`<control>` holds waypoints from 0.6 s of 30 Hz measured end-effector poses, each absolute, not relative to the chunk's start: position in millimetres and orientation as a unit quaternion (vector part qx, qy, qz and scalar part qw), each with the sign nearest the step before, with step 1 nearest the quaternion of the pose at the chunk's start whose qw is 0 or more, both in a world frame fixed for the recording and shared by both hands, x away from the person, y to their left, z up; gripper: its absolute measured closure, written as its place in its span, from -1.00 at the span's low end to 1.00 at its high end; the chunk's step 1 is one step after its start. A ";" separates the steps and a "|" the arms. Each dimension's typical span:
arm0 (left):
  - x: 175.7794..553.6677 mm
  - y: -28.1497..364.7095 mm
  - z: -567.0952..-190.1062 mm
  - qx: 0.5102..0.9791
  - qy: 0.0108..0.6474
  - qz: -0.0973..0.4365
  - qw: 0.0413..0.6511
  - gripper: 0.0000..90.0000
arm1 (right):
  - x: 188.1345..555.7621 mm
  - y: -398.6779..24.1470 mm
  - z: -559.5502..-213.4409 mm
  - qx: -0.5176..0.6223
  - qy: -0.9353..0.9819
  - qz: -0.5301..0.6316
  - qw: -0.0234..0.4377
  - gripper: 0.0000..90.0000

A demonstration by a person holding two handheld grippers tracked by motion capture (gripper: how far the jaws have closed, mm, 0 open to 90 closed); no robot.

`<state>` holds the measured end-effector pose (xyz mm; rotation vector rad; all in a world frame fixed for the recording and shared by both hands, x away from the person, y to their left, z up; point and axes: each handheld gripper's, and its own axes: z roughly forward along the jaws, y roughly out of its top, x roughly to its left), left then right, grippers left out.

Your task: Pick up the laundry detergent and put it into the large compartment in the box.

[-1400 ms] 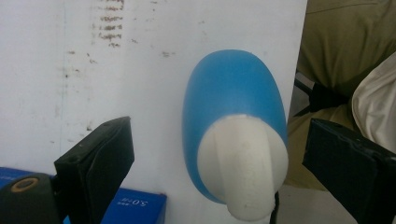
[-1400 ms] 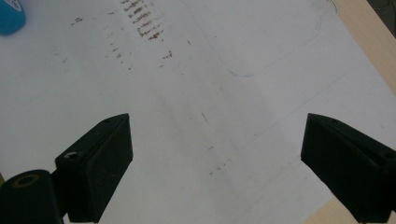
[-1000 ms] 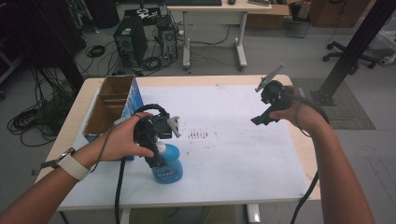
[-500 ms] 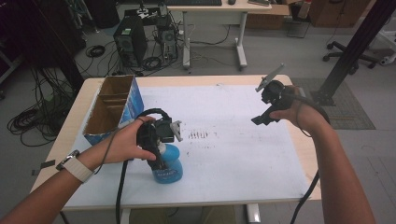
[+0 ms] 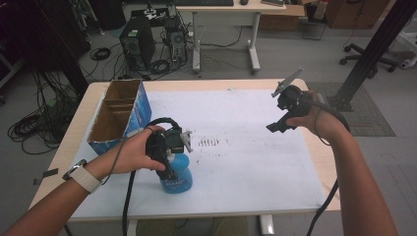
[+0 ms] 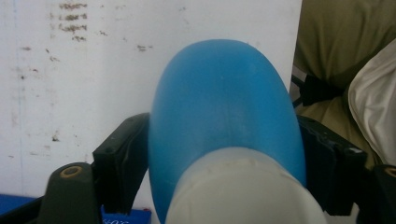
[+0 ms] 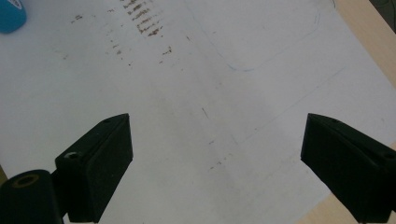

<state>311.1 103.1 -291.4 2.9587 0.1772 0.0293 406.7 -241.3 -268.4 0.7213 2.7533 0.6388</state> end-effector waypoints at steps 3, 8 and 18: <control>310.9 103.4 -291.2 0.994 0.059 0.008 0.088 -0.37 | 406.4 -241.8 -268.2 0.246 0.938 0.219 0.112 -0.80; 311.1 104.4 -291.6 0.994 0.059 0.009 0.089 -0.28 | 405.8 -241.9 -268.6 0.247 0.937 0.218 0.111 -0.80; 311.4 105.7 -292.3 0.994 0.063 0.009 0.092 -0.19 | 405.0 -243.5 -269.3 0.248 0.937 0.219 0.112 -0.80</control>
